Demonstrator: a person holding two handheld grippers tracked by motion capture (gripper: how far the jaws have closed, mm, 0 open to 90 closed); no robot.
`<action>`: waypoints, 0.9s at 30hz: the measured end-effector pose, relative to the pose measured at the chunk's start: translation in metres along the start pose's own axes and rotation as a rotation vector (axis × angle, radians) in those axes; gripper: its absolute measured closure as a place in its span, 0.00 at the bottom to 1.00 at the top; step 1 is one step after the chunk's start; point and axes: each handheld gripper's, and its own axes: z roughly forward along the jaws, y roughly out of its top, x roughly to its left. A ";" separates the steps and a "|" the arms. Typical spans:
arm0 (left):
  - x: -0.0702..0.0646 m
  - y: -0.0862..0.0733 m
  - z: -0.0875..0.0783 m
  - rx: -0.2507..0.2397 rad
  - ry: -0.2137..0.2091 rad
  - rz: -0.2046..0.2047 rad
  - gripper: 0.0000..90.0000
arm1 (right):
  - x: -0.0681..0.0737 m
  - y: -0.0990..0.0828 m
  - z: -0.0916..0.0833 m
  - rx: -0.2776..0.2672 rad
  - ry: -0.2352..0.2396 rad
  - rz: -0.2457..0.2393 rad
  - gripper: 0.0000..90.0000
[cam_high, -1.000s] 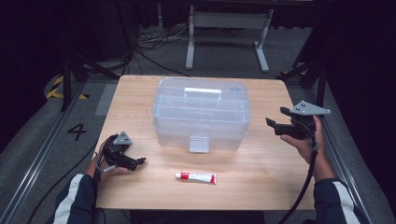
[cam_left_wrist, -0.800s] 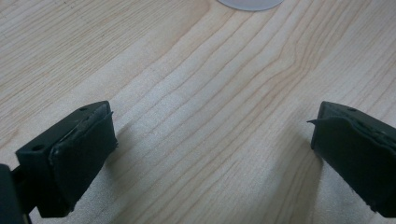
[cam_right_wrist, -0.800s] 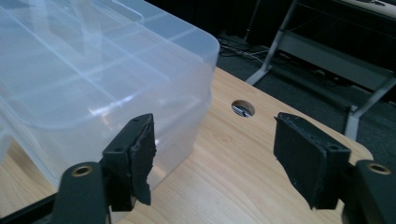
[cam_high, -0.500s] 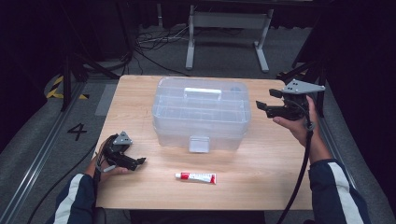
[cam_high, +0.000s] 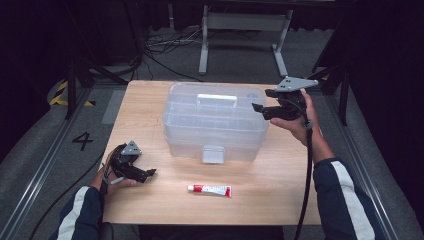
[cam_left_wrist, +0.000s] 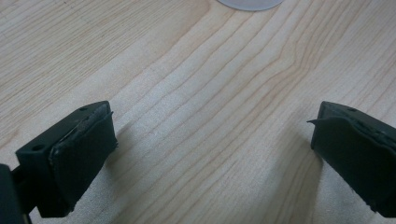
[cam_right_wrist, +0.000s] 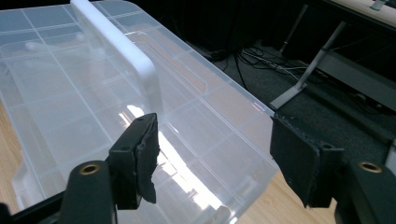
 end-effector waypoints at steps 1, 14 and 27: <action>0.000 0.000 0.000 0.000 0.000 0.000 0.00 | 0.001 0.002 0.002 0.006 0.001 -0.007 0.38; 0.000 0.000 0.000 0.000 -0.001 0.000 0.00 | 0.024 0.018 0.034 0.063 0.073 -0.081 0.41; 0.000 0.000 0.000 0.000 0.000 0.000 0.00 | 0.035 0.030 0.053 0.110 0.065 -0.125 0.62</action>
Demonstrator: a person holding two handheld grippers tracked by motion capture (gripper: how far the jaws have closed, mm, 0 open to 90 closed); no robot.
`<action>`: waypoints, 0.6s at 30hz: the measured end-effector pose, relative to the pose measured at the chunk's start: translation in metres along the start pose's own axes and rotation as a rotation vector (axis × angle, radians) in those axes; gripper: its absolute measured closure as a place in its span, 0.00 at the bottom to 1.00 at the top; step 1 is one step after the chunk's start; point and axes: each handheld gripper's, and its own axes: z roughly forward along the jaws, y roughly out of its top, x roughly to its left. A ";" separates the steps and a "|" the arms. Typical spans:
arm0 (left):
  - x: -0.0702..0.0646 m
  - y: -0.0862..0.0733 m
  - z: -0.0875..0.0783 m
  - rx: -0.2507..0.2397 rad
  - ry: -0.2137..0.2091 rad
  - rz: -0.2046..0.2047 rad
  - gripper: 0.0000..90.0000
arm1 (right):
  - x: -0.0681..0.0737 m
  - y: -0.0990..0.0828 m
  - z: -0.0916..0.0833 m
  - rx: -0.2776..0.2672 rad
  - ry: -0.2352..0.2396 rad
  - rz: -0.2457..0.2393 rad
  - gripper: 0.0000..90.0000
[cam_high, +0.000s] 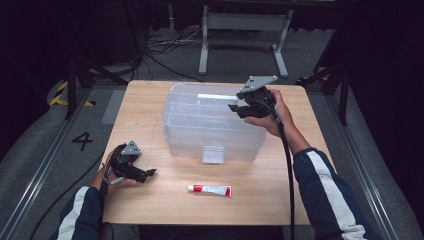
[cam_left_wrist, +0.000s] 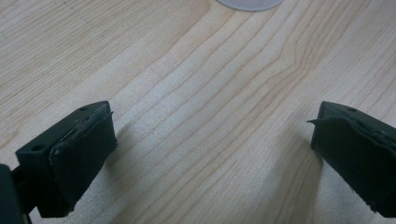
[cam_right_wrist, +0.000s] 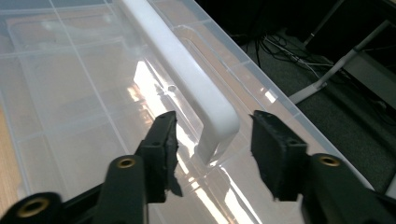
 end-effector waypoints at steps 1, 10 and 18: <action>0.000 0.000 0.000 0.000 -0.001 -0.001 0.00 | -0.001 0.000 0.001 0.008 0.005 -0.005 0.63; 0.000 0.000 0.000 0.000 -0.001 0.000 0.00 | -0.005 0.003 0.008 0.032 0.025 -0.005 0.79; 0.000 0.000 0.000 0.003 0.000 -0.004 0.01 | -0.002 0.002 0.009 0.015 0.006 -0.003 0.83</action>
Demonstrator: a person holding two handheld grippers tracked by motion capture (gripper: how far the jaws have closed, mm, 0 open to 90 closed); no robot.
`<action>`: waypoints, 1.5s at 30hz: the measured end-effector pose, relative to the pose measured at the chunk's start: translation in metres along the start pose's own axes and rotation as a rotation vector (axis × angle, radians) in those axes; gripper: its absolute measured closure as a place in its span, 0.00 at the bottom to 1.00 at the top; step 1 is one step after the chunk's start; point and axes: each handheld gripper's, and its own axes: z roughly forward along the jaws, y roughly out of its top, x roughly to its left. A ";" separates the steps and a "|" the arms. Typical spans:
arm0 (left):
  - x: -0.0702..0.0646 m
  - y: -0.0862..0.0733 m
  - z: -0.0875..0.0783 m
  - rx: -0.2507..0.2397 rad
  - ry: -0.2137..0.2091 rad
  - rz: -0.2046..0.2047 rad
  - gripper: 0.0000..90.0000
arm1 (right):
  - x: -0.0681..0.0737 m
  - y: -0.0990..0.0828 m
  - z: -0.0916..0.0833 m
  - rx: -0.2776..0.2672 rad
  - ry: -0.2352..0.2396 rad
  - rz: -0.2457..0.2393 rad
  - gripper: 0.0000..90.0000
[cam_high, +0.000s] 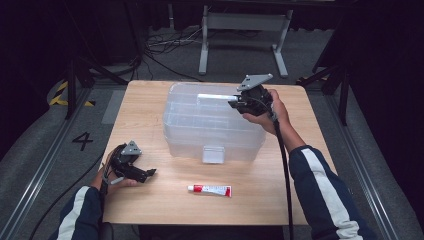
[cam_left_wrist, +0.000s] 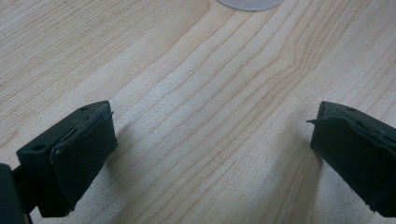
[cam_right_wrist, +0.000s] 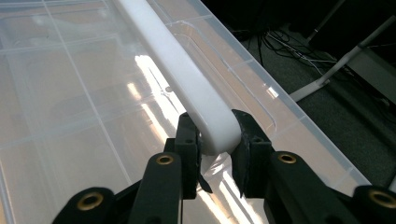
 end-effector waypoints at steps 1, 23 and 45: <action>0.000 0.000 0.000 0.000 0.000 0.000 0.01 | 0.000 0.000 0.000 0.000 -0.001 0.004 0.83; -0.021 0.056 0.013 -0.136 -0.127 0.054 0.18 | -0.003 0.003 -0.008 0.013 -0.009 -0.007 0.82; -0.022 0.076 0.001 -0.230 -0.166 0.053 0.20 | 0.002 0.005 -0.009 0.029 -0.015 -0.043 0.82</action>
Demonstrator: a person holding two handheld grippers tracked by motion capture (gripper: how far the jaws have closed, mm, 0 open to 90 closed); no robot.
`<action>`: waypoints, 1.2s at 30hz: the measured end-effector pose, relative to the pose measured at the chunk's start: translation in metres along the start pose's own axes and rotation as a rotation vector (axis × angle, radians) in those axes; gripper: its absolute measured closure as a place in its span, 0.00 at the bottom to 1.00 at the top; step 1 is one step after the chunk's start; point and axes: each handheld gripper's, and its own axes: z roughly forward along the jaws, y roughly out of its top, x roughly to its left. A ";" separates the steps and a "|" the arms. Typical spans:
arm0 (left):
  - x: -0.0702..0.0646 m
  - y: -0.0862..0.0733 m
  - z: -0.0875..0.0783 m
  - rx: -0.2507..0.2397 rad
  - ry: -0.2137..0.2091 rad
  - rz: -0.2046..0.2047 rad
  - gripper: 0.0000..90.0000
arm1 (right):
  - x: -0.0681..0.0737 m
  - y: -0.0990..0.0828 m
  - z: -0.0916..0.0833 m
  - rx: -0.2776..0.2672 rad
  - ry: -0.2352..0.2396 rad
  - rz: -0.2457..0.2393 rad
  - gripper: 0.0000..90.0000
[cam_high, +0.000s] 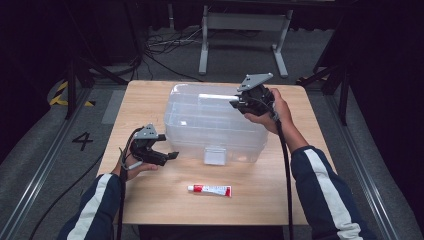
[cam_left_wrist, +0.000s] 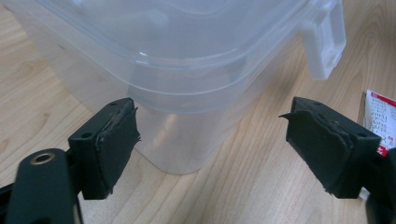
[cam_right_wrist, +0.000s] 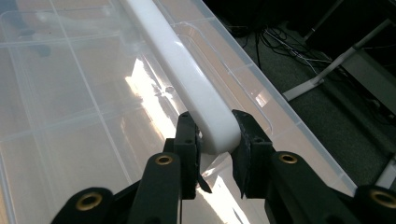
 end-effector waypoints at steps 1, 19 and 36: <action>-0.001 0.000 0.000 0.003 -0.001 -0.002 0.20 | 0.000 0.000 0.000 0.000 0.000 -0.001 0.82; -0.006 -0.003 -0.010 0.003 -0.002 0.055 0.39 | -0.012 0.002 -0.001 -0.002 0.005 0.046 0.81; -0.007 0.009 -0.036 -0.076 0.054 0.075 0.72 | -0.022 0.009 0.000 0.007 0.003 0.076 0.80</action>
